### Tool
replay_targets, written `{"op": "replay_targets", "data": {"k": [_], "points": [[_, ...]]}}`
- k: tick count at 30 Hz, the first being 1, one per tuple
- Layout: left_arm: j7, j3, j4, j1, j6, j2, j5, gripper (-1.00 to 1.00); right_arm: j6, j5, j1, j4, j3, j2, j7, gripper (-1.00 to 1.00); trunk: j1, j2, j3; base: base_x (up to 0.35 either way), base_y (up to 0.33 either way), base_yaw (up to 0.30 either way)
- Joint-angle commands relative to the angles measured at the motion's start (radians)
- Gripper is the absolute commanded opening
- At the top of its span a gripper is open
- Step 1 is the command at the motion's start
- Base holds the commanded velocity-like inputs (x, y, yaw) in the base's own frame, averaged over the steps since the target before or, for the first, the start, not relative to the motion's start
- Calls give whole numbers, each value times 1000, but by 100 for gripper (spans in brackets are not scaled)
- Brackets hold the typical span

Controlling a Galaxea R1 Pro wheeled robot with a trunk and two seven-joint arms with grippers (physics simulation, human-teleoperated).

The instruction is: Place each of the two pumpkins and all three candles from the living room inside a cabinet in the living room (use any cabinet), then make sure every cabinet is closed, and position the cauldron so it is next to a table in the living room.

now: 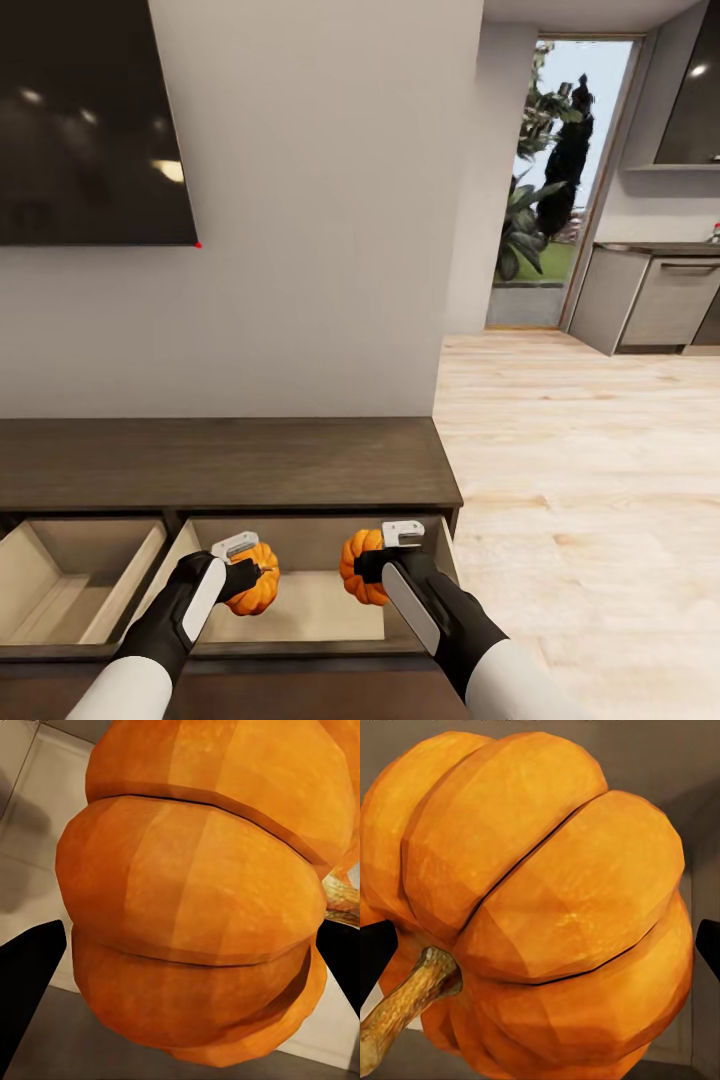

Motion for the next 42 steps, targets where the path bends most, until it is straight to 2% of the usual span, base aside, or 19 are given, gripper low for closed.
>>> {"op": "replay_targets", "data": {"k": [1, 9, 13, 16, 23, 32, 35, 42], "points": [[-1, 0, 0, 0, 0, 0, 1, -100, 0, 0, 0, 0, 0, 0, -1, -100, 0, 0, 0, 85, 0, 0], [-2, 0, 0, 0, -4, 0, 1, -100, 5, -1, 0, 1, 0, 0, -1, -100, 0, 0, 0, 199, 0, 0], [-3, 1, 0, 0, -4, 0, 1, -100, 20, -11, -11, 17, -1, 0, -1, -100, 15, -28, -13, 21, 0, 0], [-3, 0, 0, 0, -3, 0, 1, -100, 21, -17, -37, 73, -1, 0, -1, -100, 26, -47, -22, 3, 0, 0], [-3, 0, 0, 0, -2, 0, 1, -100, 18, -48, -45, 93, -1, 0, 0, -100, 29, -49, -49, 0, 0, 0], [-2, 0, -1, 0, -2, -1, 1, -100, 17, -50, -48, 97, -1, 0, -1, -100, 33, -51, -84, 0, 0, 0], [-1, 0, -5, 0, 4, -1, 1, -100, 17, -50, -49, 102, -1, 0, -1, -100, 33, -51, -84, 0, 0, 0], [0, 0, -6, 0, 16, -1, 2, -100, 15, -50, -51, 107, -1, 0, -1, -100, 36, -53, -111, 0, 0, 0]]}}
